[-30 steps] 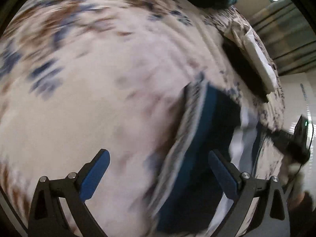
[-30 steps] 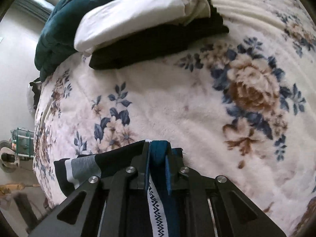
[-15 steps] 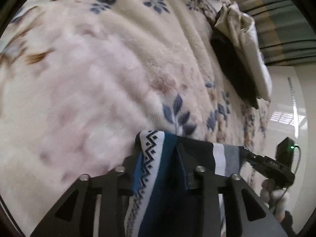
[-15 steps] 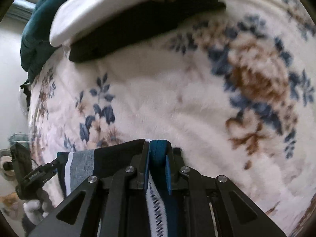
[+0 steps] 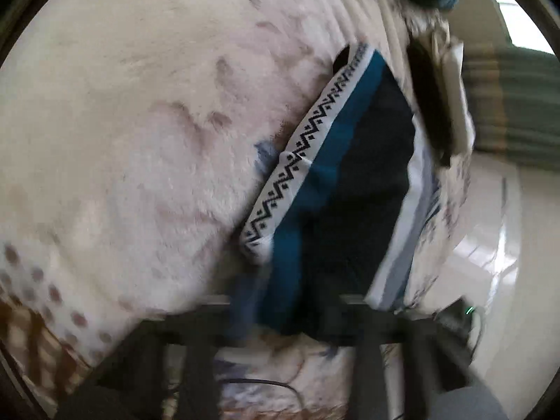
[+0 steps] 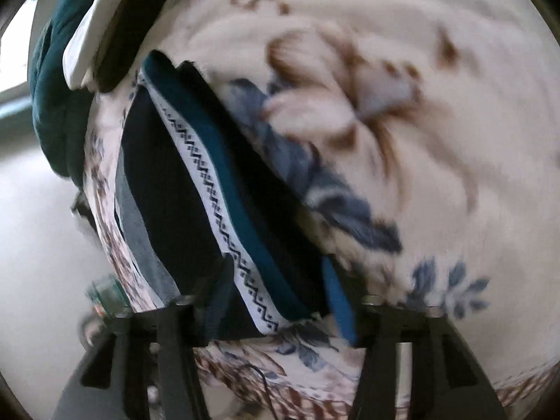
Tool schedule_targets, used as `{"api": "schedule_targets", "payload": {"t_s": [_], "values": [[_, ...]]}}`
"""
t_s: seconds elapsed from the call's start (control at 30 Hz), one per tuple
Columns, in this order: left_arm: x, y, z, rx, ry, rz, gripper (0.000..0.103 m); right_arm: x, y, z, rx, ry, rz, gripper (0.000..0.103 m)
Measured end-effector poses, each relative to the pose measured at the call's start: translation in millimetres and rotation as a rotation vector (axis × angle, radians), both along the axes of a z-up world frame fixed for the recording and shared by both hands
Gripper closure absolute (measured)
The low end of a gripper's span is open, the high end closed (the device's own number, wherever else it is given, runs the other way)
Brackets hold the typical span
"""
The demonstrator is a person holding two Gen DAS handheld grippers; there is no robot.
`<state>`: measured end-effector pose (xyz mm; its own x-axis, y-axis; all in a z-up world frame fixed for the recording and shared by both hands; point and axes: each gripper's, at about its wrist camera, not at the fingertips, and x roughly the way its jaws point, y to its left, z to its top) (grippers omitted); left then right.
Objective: Fold small clothes
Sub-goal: 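Grasp the zigzag edge of the folded sweater with both grippers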
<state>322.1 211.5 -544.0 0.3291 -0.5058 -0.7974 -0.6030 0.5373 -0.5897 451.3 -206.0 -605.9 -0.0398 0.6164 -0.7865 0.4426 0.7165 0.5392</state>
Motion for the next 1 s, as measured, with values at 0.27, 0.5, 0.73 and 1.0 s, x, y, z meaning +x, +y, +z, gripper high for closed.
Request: {"api": "schedule_targets", "payload": {"t_s": [0.27, 0.5, 0.73, 1.0], "values": [[-1, -9, -3, 0.071, 0.061, -0.16, 0.086, -30, -2, 29, -0.151, -0.028, 0.059, 0.095], [49, 11, 35, 0.102, -0.014, -0.207, 0.071, 10, 12, 39, -0.189, -0.07, 0.265, 0.061], [161, 10, 8, 0.226, -0.097, -0.288, 0.047, 99, 14, 46, -0.133, -0.319, 0.19, 0.043], [179, 31, -4, 0.109, -0.146, -0.187, 0.084, 161, 55, 25, -0.107, -0.352, 0.21, 0.09]]}}
